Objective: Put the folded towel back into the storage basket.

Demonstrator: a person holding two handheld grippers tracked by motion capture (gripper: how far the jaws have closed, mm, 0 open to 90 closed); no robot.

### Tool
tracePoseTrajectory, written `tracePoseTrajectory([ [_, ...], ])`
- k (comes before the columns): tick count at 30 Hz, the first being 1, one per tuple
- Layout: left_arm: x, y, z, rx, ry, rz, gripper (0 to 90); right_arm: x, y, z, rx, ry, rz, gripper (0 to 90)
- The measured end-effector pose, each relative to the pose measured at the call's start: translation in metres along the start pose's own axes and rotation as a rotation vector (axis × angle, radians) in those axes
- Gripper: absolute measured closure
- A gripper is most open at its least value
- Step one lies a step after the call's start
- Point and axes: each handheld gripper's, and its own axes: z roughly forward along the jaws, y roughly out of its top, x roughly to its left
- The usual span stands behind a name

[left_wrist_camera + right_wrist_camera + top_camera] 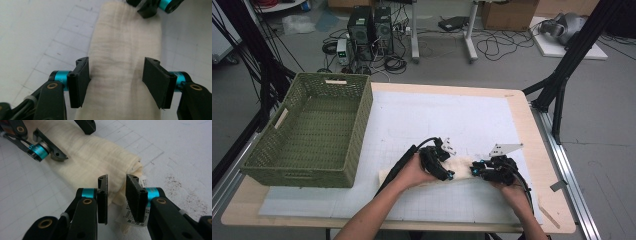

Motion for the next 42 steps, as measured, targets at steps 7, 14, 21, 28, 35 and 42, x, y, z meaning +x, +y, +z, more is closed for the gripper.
tracePoseTrajectory([
  [7,0.001,-0.003,-0.002,0.011,-0.039,-0.003,35.1,0.000,-0.001,0.000,0.000,0.000,-0.001,71.9],
  [14,0.002,-0.007,-0.005,0.017,-0.081,-0.011,30.6,0.001,0.000,0.001,0.003,0.000,-0.003,72.0],
  [21,0.000,-0.008,-0.003,0.023,-0.088,-0.005,22.8,0.001,0.000,0.001,0.005,0.000,-0.002,72.0],
  [28,-0.008,-0.007,0.000,0.046,-0.013,0.064,26.0,0.001,0.000,0.001,0.000,-0.002,-0.006,71.7],
  [35,-0.009,-0.007,0.001,0.042,0.002,0.067,27.8,0.000,0.000,-0.003,-0.016,-0.007,-0.001,70.8],
  [42,0.001,-0.009,-0.003,0.014,0.016,0.042,50.5,-0.001,0.000,-0.009,-0.042,-0.014,0.005,70.1],
])
